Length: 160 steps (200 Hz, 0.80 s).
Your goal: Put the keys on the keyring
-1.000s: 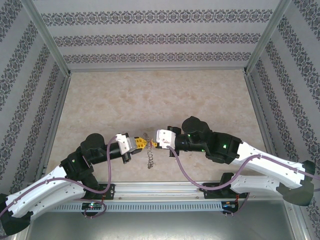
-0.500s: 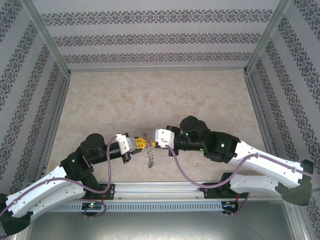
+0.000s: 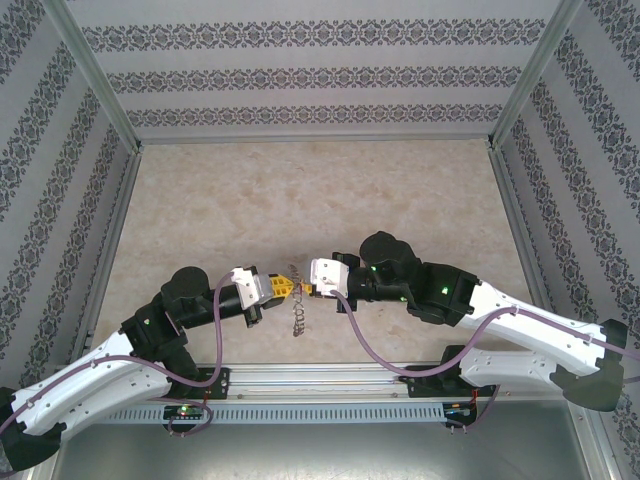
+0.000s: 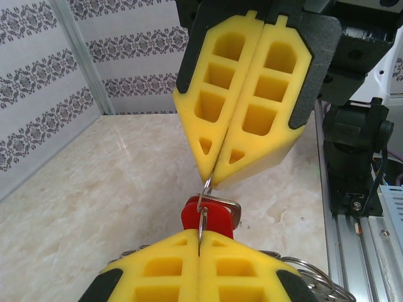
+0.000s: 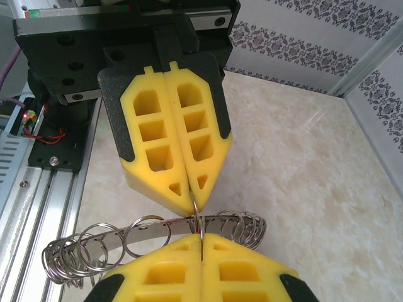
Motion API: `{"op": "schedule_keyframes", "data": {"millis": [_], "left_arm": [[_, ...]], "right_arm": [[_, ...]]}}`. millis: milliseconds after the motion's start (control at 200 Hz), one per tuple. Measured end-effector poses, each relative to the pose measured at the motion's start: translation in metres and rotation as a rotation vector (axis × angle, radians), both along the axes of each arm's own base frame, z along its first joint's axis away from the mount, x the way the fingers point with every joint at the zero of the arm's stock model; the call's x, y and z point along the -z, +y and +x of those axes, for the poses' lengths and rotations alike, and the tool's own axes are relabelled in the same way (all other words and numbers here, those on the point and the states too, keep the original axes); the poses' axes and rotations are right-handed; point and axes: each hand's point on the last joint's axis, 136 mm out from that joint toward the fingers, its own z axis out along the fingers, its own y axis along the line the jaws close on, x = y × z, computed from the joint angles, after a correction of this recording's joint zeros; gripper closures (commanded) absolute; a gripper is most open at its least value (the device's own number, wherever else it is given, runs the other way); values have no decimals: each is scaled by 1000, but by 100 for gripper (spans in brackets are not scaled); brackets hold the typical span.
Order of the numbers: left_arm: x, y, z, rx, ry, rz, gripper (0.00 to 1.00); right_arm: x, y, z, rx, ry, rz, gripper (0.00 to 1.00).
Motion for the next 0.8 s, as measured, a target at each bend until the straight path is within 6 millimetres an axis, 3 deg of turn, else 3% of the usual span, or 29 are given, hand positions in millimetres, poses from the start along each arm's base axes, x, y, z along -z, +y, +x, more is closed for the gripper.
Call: {"op": "schedule_keyframes", "data": {"millis": [799], "left_arm": [[0, 0, 0, 0, 0, 0, 100]], "right_arm": [[-4, -2, -1, 2, 1, 12, 100]]}}
